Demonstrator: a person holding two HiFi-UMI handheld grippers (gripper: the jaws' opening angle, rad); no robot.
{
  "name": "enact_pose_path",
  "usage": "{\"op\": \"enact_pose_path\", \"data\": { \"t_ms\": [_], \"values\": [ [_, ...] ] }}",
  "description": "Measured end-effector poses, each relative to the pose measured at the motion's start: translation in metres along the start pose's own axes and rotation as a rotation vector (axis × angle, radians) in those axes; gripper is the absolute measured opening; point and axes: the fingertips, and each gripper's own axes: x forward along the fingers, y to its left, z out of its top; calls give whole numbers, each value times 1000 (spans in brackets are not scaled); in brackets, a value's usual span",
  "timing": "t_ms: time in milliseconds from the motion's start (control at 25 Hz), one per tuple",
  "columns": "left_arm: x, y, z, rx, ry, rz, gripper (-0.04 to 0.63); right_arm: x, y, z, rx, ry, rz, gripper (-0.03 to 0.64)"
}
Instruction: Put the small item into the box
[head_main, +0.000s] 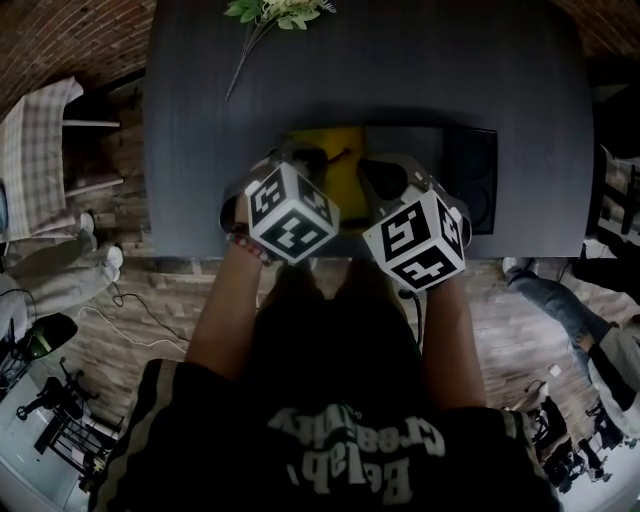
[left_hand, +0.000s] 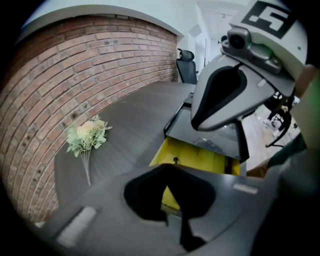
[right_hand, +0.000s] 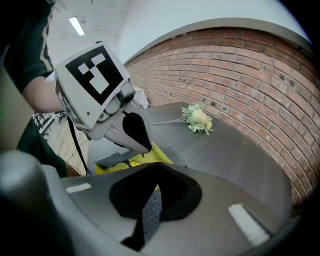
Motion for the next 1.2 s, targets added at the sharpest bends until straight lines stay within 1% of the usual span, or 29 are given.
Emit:
{"op": "enact_pose_path", "data": {
  "t_ms": [240,720,1200],
  "values": [
    [-24,3,10,15,-24,32,3,-17,0,14,-14,-17,-29,6],
    [-73,14,34,52,-98,98,3,-48,-1,47,-43,-62,-93,6],
    [-124,19,54,96,-172,156,3,-80,2,78,-41,-108,-144,6]
  ]
}}
